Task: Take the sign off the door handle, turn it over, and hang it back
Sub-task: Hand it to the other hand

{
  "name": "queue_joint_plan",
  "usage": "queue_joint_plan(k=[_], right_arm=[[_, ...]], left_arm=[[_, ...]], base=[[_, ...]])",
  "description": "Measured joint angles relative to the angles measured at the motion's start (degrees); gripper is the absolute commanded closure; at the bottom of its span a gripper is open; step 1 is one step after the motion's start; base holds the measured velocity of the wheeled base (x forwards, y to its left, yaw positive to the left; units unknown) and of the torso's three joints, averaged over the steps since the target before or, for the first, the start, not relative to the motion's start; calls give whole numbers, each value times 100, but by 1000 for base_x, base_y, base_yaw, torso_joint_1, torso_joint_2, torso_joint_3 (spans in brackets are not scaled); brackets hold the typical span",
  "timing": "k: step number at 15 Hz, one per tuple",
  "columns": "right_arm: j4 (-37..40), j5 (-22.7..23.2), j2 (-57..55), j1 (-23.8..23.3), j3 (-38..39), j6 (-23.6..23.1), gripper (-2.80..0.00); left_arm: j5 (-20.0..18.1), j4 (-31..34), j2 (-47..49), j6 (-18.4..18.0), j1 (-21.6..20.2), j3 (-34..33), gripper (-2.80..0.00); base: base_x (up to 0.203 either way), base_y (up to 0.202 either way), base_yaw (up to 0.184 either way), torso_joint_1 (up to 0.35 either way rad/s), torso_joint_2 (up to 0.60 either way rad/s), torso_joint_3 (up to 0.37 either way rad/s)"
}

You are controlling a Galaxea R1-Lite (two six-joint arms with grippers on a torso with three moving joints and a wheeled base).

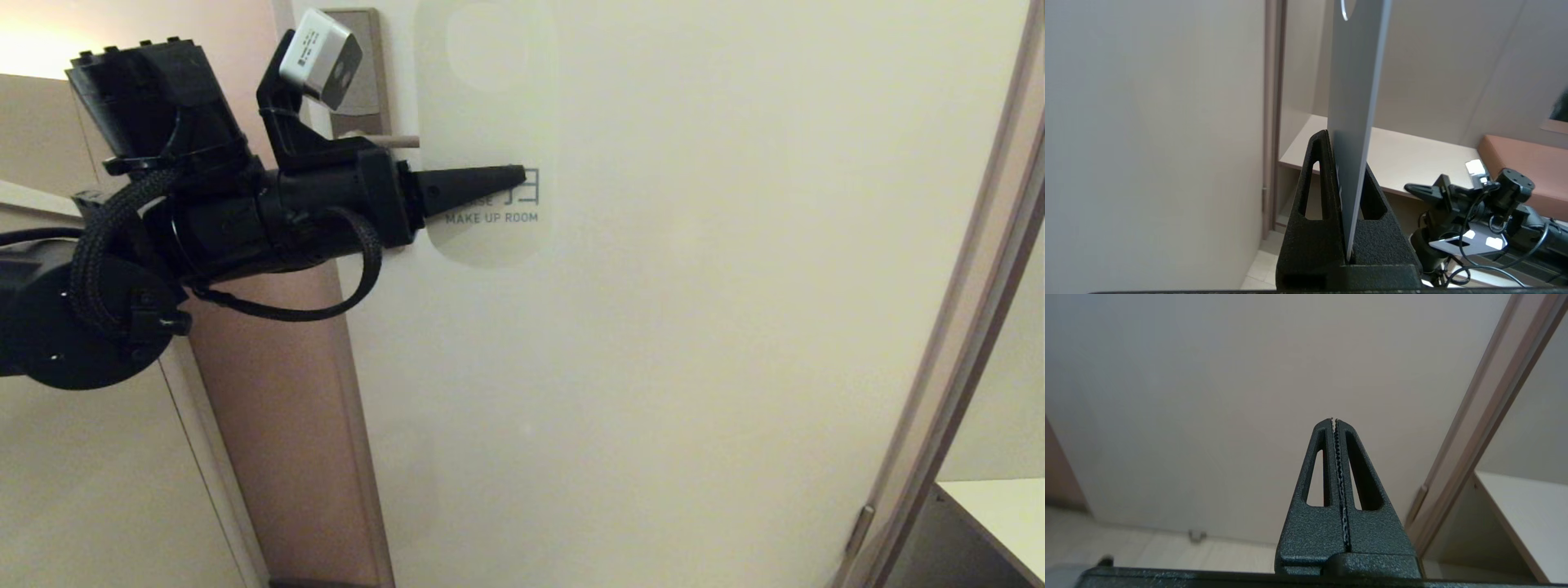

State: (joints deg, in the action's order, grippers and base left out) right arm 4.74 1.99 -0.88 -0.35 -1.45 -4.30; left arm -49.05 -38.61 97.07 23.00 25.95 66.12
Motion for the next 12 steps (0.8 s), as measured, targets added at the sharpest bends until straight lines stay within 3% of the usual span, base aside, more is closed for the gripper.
queue_joint_plan(k=[4, 12], right_arm=[[124, 64, -61, 2, -174, -95, 0], [73, 1067, -1816, 26, -1562, 62, 0]], left_arm=[[-312, 7, 216, 15, 46, 155, 0], [-351, 6, 268, 11, 263, 214, 0]], base=[[0, 0, 0, 0, 0, 0], [0, 0, 0, 0, 0, 0]])
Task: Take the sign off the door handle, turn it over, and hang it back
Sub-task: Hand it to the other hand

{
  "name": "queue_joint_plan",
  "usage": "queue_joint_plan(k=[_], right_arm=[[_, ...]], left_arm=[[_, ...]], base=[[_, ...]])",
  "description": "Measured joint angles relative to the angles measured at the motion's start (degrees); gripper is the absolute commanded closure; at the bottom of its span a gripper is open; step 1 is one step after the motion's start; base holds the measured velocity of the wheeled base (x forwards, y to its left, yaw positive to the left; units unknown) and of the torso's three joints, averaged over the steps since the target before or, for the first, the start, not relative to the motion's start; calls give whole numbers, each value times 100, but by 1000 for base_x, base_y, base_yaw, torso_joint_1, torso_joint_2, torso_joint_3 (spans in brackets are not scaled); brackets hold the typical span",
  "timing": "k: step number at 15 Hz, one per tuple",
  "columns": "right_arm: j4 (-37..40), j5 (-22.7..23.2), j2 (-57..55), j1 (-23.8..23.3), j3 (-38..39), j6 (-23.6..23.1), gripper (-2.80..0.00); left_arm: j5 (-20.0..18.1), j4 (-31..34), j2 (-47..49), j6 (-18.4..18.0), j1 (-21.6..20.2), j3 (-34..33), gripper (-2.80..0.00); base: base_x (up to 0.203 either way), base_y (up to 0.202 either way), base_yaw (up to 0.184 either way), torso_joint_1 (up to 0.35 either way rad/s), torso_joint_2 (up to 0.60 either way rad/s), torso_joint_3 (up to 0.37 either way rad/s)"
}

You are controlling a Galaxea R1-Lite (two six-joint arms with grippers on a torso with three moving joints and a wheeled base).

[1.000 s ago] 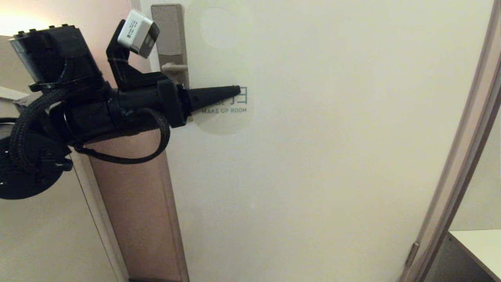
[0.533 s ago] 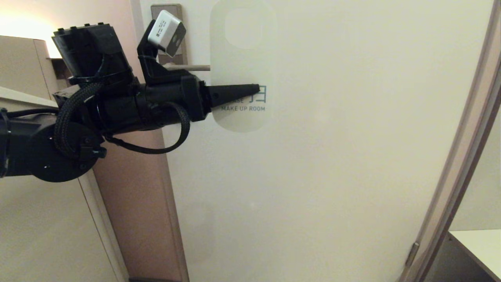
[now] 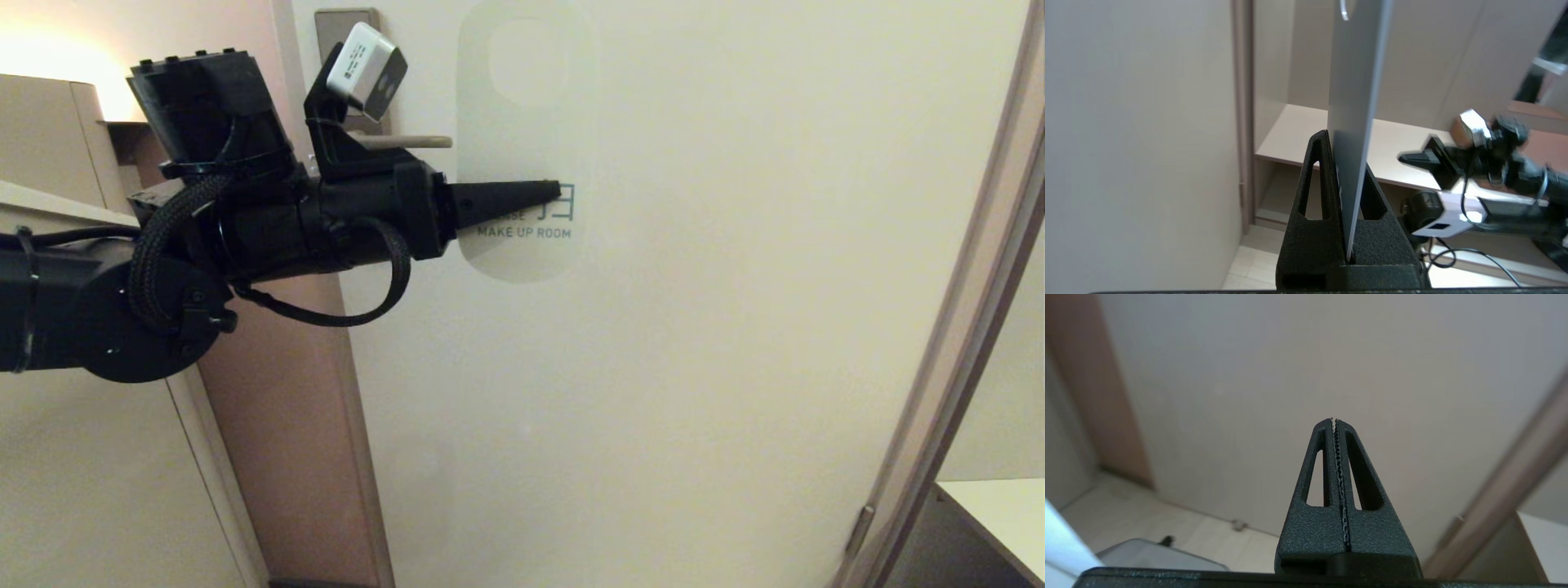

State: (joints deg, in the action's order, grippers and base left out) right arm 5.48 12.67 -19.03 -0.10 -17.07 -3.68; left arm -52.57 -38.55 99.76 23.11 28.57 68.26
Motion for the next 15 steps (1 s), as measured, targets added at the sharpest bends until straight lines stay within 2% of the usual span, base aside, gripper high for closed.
queue_joint_plan(k=[7, 9, 11, 15], right_arm=[[-242, 898, -2381, 0, -1972, -1, 0], [-283, 1371, -2947, 0, -2438, -11, 0], [-287, 1993, -3325, 2, -2666, -39, 0], [-287, 2324, -3676, 5, -2755, -33, 0]], left_arm=[[1, 14, 75, 106, 315, 274, 0], [7, 5, 125, 108, 413, 302, 0], [1, 5, 193, 116, 437, 383, 0], [0, 3, 415, 122, 533, 709, 0]], base=[[0, 0, 0, 0, 0, 0], [0, 0, 0, 0, 0, 0], [0, 0, 0, 0, 0, 0], [0, 0, 0, 0, 0, 0]])
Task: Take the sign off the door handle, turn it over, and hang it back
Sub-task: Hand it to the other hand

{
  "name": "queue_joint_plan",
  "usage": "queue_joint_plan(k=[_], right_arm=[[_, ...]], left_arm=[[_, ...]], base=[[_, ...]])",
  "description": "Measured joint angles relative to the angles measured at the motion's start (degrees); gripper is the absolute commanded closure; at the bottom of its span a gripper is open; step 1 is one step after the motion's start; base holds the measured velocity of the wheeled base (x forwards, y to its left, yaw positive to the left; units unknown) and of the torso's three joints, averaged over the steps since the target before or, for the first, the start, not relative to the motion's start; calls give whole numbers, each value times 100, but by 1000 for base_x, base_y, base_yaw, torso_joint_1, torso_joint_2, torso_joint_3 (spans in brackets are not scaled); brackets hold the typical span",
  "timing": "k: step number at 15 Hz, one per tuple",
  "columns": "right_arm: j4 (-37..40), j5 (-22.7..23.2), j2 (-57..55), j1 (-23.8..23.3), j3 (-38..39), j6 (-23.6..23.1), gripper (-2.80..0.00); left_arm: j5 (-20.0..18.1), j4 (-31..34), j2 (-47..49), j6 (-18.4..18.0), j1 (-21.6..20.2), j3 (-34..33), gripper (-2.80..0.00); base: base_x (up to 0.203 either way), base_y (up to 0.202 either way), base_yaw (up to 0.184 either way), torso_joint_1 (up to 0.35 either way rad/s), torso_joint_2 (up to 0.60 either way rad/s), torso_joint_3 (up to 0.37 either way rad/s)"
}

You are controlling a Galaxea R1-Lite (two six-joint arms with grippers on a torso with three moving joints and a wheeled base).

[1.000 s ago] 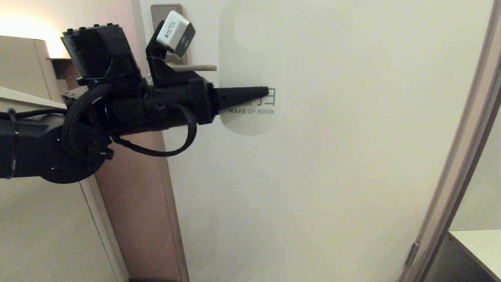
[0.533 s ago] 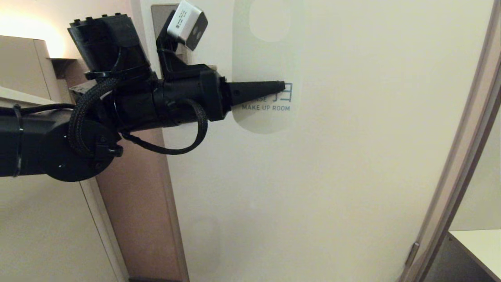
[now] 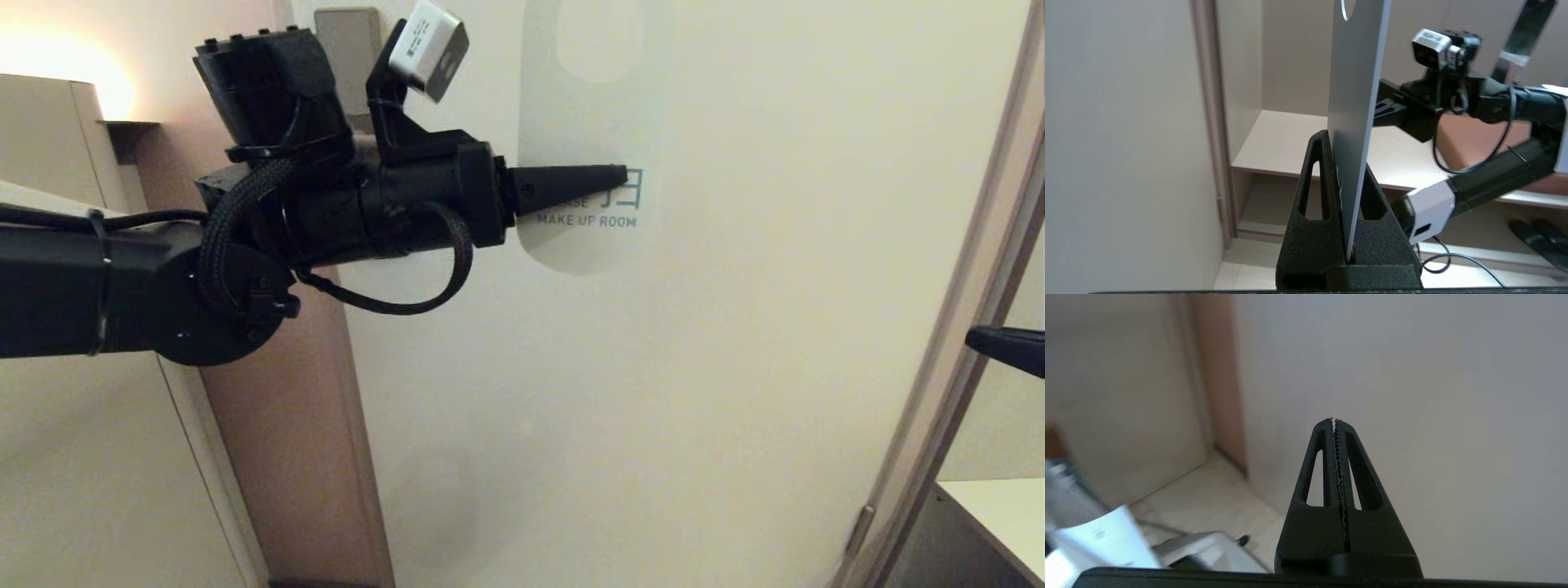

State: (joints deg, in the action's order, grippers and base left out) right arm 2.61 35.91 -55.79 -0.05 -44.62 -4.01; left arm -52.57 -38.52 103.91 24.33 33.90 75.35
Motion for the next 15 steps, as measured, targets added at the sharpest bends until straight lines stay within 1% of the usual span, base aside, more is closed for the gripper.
queue_joint_plan(k=[2, 4, 7, 10, 12, 15], right_arm=[[2, 229, -104, 5, -83, -1, 0], [2, 328, -182, 101, -129, 1, 0], [-33, 353, -299, 332, -192, 0, 0], [-306, 350, -511, 573, -352, 10, 0], [-515, 348, -730, 635, -500, 10, 0], [-607, 345, -999, 729, -675, 24, 0]], left_arm=[[3, 5, 115, 5, 40, 201, 0], [-2, 13, 247, 34, 95, 486, 0], [-2, 7, 405, 116, 135, 642, 0], [4, -6, 597, 124, 169, 840, 0], [9, -9, 740, 146, 225, 989, 0], [17, -21, 902, 192, 267, 1104, 0]], base=[[0, 0, 0, 0, 0, 0], [0, 0, 0, 0, 0, 0], [0, 0, 0, 0, 0, 0], [0, 0, 0, 0, 0, 0], [0, 0, 0, 0, 0, 0], [0, 0, 0, 0, 0, 0]])
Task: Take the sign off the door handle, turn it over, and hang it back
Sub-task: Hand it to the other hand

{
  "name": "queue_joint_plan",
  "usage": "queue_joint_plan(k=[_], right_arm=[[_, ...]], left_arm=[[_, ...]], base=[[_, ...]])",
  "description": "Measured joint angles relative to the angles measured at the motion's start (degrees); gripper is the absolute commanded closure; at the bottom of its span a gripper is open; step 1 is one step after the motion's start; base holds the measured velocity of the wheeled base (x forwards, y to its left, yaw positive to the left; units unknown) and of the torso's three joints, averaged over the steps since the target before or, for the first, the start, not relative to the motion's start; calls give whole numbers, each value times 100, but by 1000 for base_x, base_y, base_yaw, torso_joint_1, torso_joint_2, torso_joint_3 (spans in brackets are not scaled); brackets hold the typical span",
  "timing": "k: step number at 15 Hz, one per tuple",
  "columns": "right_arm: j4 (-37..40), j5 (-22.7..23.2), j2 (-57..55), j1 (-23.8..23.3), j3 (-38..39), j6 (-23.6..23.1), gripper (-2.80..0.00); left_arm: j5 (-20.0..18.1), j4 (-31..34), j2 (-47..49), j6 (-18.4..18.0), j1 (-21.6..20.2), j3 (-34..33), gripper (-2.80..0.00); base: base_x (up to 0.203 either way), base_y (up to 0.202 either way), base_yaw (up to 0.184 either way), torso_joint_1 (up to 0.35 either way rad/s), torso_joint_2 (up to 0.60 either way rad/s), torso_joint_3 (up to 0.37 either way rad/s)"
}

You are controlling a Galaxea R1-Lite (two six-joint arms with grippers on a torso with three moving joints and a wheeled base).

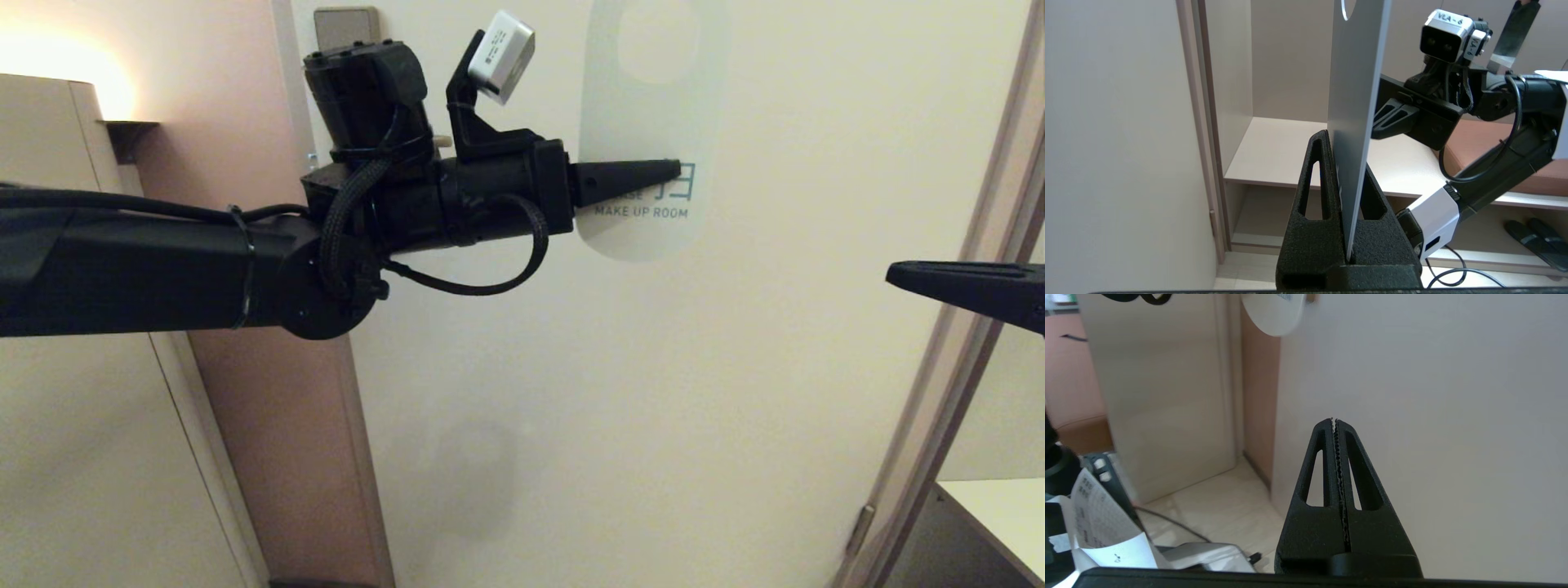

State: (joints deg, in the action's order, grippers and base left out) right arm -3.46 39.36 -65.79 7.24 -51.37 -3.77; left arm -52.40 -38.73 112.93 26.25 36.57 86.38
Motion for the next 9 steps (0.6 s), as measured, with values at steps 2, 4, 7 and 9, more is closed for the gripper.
queue_joint_plan(k=[2, 4, 7, 9], right_arm=[[-6, 5, -117, 116, -62, -9, -280], [-2, -1, -192, 164, -89, -13, -280], [-1, -5, -264, 177, -66, 11, -280], [0, 0, -314, 196, -66, -3, -280]], left_arm=[[6, -5, 90, 13, 26, 80, 0], [5, -11, 191, 67, 57, 249, 0], [2, -16, 270, 92, 97, 328, 0], [4, -16, 276, 100, 102, 362, 0]], base=[[0, 0, 0, 0, 0, 0], [0, 0, 0, 0, 0, 0], [0, 0, 0, 0, 0, 0], [0, 0, 0, 0, 0, 0]])
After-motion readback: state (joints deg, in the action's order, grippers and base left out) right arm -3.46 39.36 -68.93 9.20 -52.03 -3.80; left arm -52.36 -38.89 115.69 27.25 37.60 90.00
